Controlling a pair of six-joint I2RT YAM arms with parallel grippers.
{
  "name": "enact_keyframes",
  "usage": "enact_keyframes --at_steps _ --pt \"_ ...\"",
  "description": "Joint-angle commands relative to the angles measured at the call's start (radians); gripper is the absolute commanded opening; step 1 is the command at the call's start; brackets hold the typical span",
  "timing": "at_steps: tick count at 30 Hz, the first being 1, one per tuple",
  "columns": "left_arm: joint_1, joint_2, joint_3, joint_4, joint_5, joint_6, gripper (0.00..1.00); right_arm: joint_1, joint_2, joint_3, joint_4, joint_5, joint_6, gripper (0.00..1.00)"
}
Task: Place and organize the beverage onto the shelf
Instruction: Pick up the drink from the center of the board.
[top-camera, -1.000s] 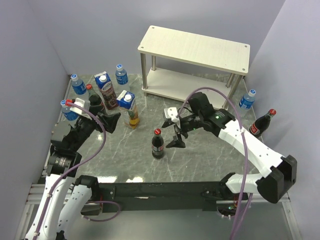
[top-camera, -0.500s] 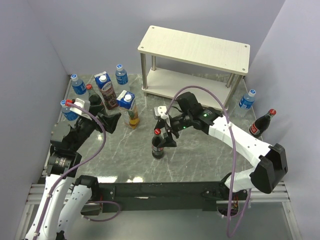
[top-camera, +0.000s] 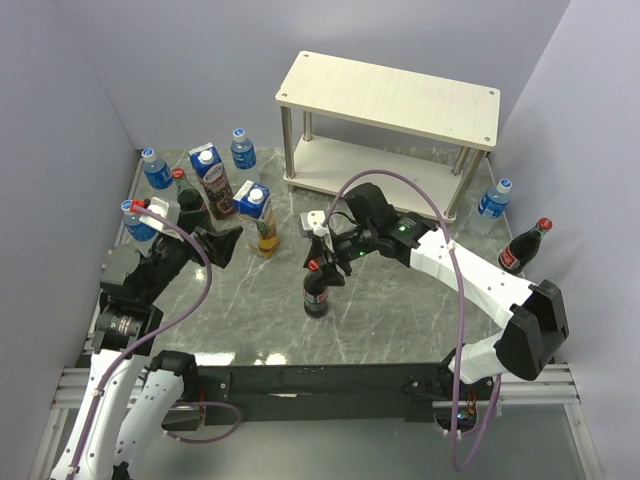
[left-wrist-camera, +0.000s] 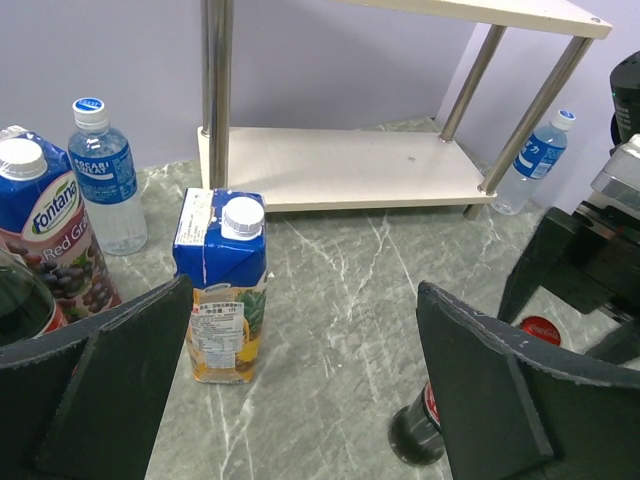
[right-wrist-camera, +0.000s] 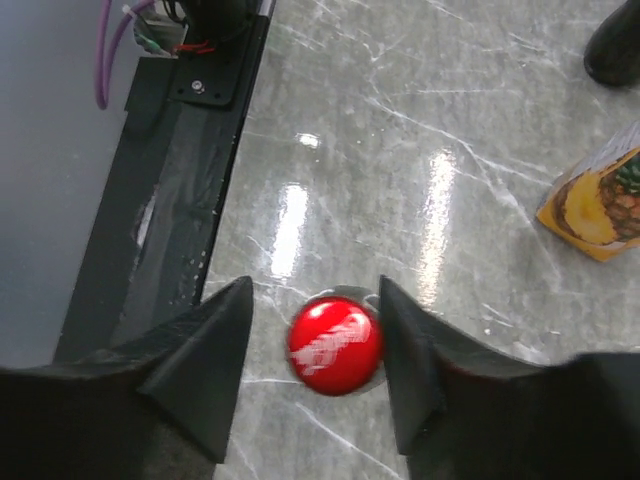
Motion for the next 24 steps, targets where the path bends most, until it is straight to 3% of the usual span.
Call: enact_keyframes --at_steps 1,2,3,5,6,9,20,24 --pt "0.004 -0.007 0.001 0.039 0.029 0.014 0.99 0.008 0.016 0.049 0.004 -0.008 0.008 0.53" --pt "0.004 -0.007 0.001 0.042 0.032 0.012 0.99 0.008 0.018 0.051 0.002 -0.004 0.01 0.47" --pt "0.004 -0.006 0.0 0.042 0.035 0.012 1.0 0.009 0.018 0.057 0.002 0.001 0.012 0.36" --pt "0.004 -0.001 0.001 0.043 0.05 0.011 0.99 0.008 0.023 0.066 -0.002 0.022 0.018 0.25" --pt "0.004 0.002 0.001 0.045 0.058 0.011 0.99 0.008 0.021 0.078 -0.005 0.03 0.021 0.13" --pt "0.004 0.014 0.001 0.049 0.087 0.003 0.99 0.008 0.015 0.112 -0.022 0.056 0.034 0.0" --pt "0.004 0.065 -0.002 0.085 0.196 -0.043 1.0 -0.011 -0.088 0.229 -0.016 0.318 0.264 0.0" --pt "0.004 0.091 -0.028 0.195 0.327 -0.107 0.99 -0.026 -0.144 0.224 0.027 0.418 0.384 0.0"
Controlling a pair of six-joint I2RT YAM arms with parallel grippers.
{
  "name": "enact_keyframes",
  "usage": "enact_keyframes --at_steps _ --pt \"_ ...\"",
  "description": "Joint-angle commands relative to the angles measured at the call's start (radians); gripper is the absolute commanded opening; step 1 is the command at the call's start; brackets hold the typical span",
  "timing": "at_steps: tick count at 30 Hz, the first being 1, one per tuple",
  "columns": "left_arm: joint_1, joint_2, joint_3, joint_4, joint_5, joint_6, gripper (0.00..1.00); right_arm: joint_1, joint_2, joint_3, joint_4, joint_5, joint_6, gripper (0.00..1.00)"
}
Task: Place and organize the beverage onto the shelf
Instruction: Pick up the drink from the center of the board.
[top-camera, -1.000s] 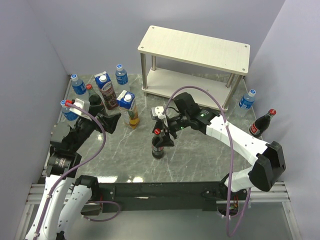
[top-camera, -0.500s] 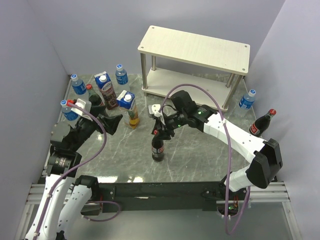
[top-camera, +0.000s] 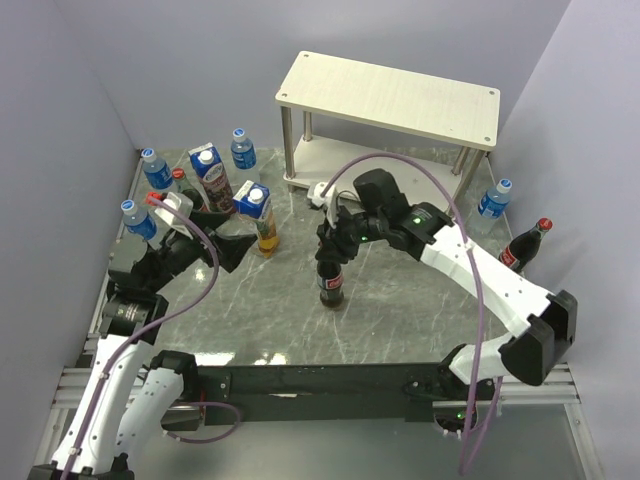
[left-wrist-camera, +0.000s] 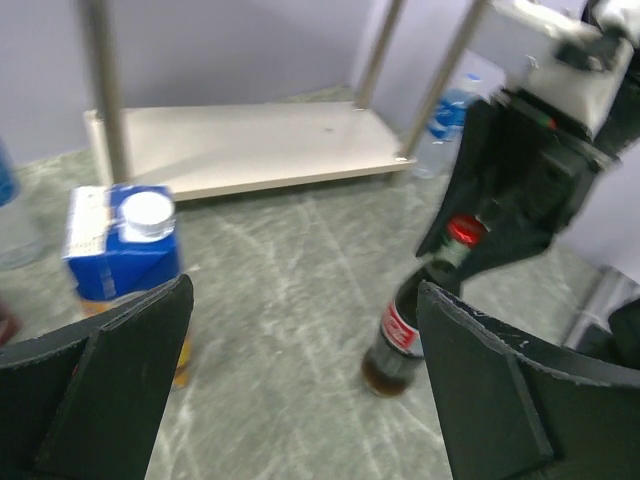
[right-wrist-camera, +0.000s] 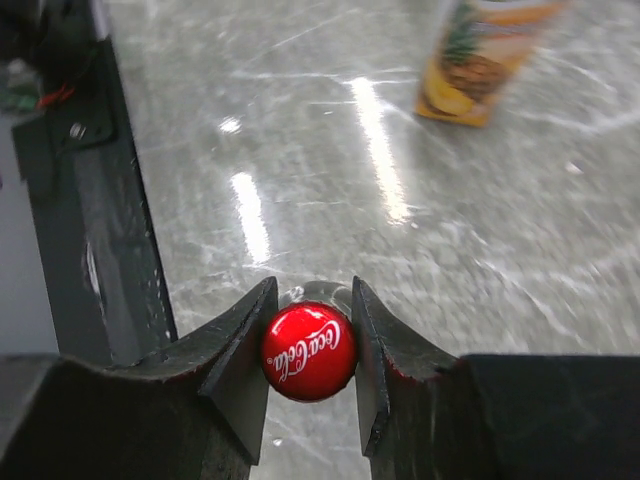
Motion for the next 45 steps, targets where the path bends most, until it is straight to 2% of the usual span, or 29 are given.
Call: enact_keyframes --at_steps 1,5,9,14,20,23,29,37,45 --pt "0.002 0.019 -0.025 0.168 0.149 -0.104 1.0 -0.02 -0.125 0.093 0.131 0.095 0.177 0.0" --pt "-0.047 0.051 -0.05 0.254 0.183 -0.181 0.99 -0.047 -0.15 0.123 0.139 0.189 0.27 0.0" --pt "-0.171 0.082 -0.063 0.297 0.143 -0.199 1.0 -0.104 -0.153 0.168 0.112 0.168 0.356 0.0" --pt "-0.311 0.128 -0.016 0.241 -0.019 -0.138 0.99 -0.169 -0.144 0.209 0.07 0.125 0.442 0.0" --pt "-0.548 0.315 0.114 0.135 -0.245 -0.06 1.0 -0.187 -0.177 0.208 0.069 0.14 0.458 0.0" --pt "-0.625 0.419 0.185 0.112 -0.305 -0.026 1.0 -0.19 -0.191 0.202 0.067 0.142 0.468 0.0" --pt "-0.737 0.594 0.311 0.063 -0.446 0.031 1.0 -0.201 -0.225 0.196 0.061 0.134 0.481 0.0" --pt "-0.837 0.715 0.417 -0.032 -0.583 0.092 1.0 -0.204 -0.246 0.189 0.055 0.129 0.481 0.0" --pt "-0.914 0.789 0.467 -0.075 -0.805 0.155 1.0 -0.207 -0.259 0.171 0.064 0.134 0.485 0.0"
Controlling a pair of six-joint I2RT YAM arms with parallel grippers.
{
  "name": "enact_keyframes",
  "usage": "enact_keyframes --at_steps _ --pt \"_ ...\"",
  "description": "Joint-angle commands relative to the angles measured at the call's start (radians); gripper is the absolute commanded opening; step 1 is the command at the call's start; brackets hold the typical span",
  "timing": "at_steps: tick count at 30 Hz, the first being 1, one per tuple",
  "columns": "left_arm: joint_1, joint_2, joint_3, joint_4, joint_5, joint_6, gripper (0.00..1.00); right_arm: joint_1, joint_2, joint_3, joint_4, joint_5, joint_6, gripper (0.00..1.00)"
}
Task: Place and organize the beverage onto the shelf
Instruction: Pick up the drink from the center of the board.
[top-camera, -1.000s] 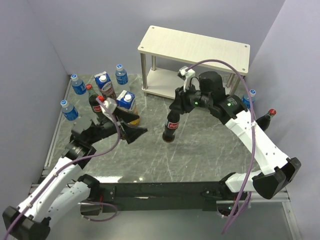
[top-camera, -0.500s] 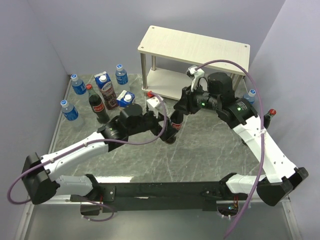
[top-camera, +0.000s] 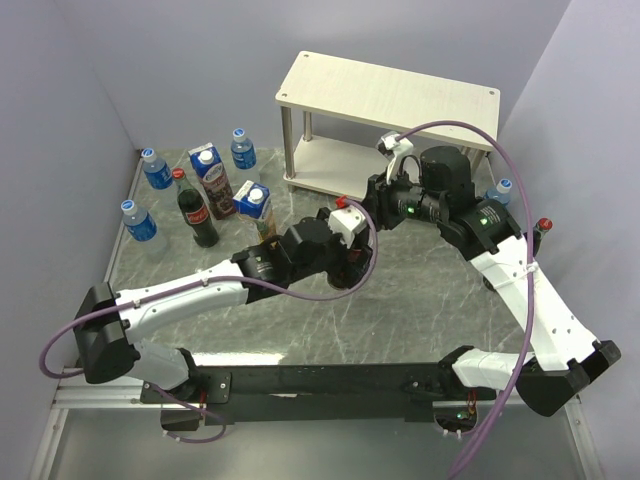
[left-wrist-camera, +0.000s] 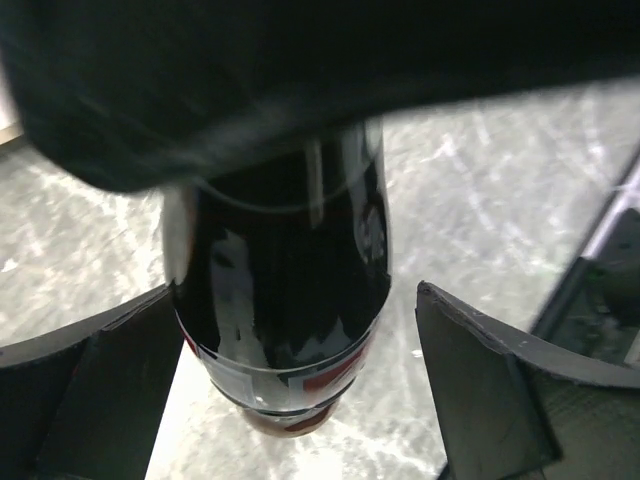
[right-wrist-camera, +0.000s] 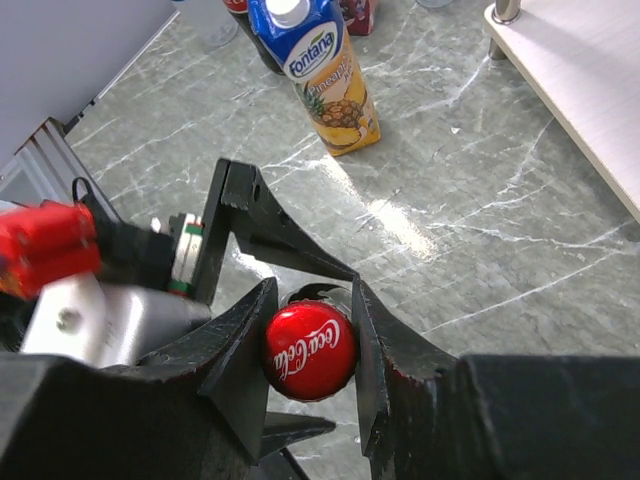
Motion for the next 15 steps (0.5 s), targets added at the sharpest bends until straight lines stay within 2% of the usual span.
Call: enact_keyframes --at_steps 1,9,12,13,15 --pt "-0.023 0.011 0.044 -0.007 -0.127 0.054 0.98 -0.011 -0.067 0.038 0.143 -0.036 0.038 0.0" --pt "-0.036 0.024 0.062 -0.009 -0.15 0.06 0.86 -0.011 -0.07 0.015 0.153 -0.025 0.028 0.0" --pt "-0.038 0.035 0.076 -0.015 -0.139 0.062 0.76 -0.012 -0.073 0.006 0.162 -0.023 0.027 0.0" --pt "-0.038 0.04 0.081 -0.02 -0.135 0.062 0.66 -0.012 -0.074 0.001 0.163 -0.025 0.027 0.0" --pt "-0.038 0.052 0.094 -0.035 -0.124 0.06 0.55 -0.012 -0.074 -0.002 0.166 -0.03 0.031 0.0"
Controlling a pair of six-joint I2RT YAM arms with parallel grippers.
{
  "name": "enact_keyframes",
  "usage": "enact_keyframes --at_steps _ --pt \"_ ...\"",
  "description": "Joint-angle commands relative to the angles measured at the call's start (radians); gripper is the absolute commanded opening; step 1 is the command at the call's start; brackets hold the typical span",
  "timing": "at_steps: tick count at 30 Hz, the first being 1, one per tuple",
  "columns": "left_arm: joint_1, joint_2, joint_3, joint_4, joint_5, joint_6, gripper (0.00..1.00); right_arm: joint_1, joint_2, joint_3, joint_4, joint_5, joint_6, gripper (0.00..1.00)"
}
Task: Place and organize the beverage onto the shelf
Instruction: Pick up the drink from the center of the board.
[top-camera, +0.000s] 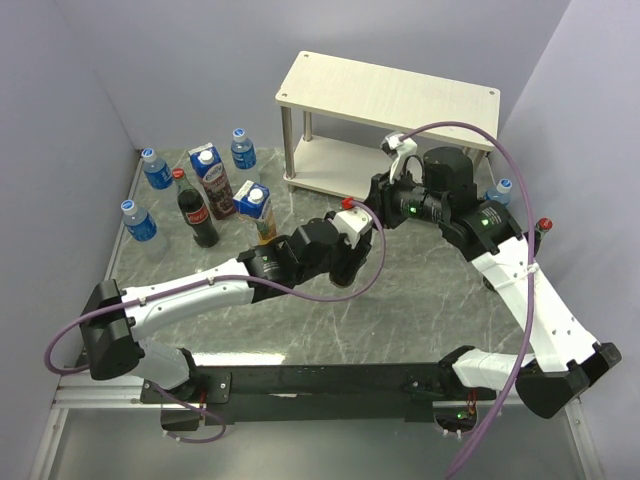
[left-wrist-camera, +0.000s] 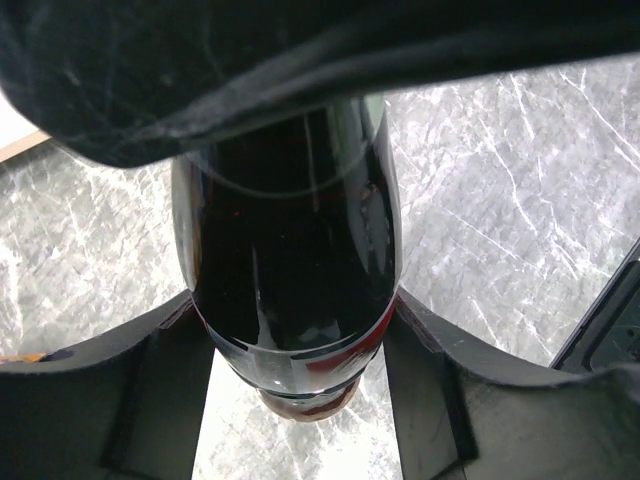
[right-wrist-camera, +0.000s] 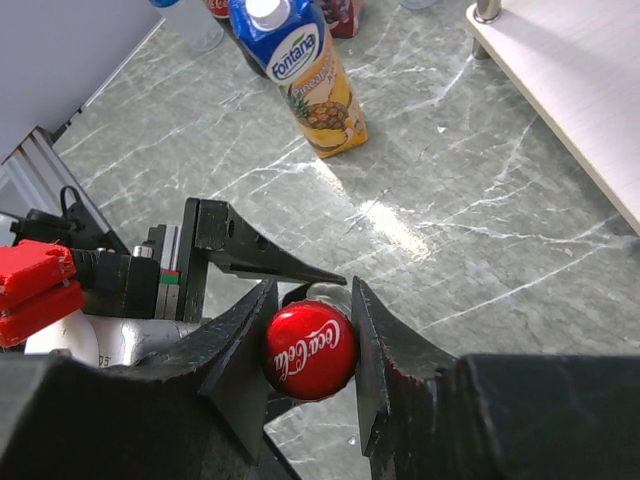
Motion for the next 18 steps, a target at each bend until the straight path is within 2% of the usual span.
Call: enact_keyframes --at_steps 1,3,4,5,6,9,11,17,18 --pt "-0.005 0.021 0.068 0.005 0.005 0.011 0.42 -0.002 -0.065 0.016 0.152 -0.042 0.031 0.0" --pt "-0.003 0.026 0.072 -0.003 0.008 0.008 0.28 -0.001 -0.068 0.013 0.158 -0.045 0.031 0.0" --pt "-0.005 0.024 0.072 -0.003 0.008 0.006 0.13 -0.002 -0.068 0.009 0.161 -0.048 0.031 0.0" --pt "-0.005 0.017 0.072 0.002 0.004 0.003 0.04 -0.004 -0.071 0.006 0.166 -0.048 0.032 0.0" --pt "-0.003 0.012 0.069 0.007 0.002 -0.003 0.0 -0.004 -0.073 0.004 0.169 -0.048 0.032 0.0" --pt "-0.003 -0.015 0.051 0.037 0.017 -0.012 0.0 -0.004 -0.076 0.004 0.168 -0.058 0.034 0.0" --pt "-0.005 -0.037 0.036 0.054 0.025 -0.018 0.0 -0.006 -0.079 0.001 0.171 -0.065 0.035 0.05" --pt "-0.002 -0.091 -0.015 0.132 0.054 -0.035 0.0 -0.015 -0.087 -0.008 0.175 -0.088 0.04 0.39" --pt "-0.002 -0.098 -0.024 0.146 0.056 -0.038 0.0 -0.015 -0.088 -0.01 0.175 -0.099 0.041 0.51"
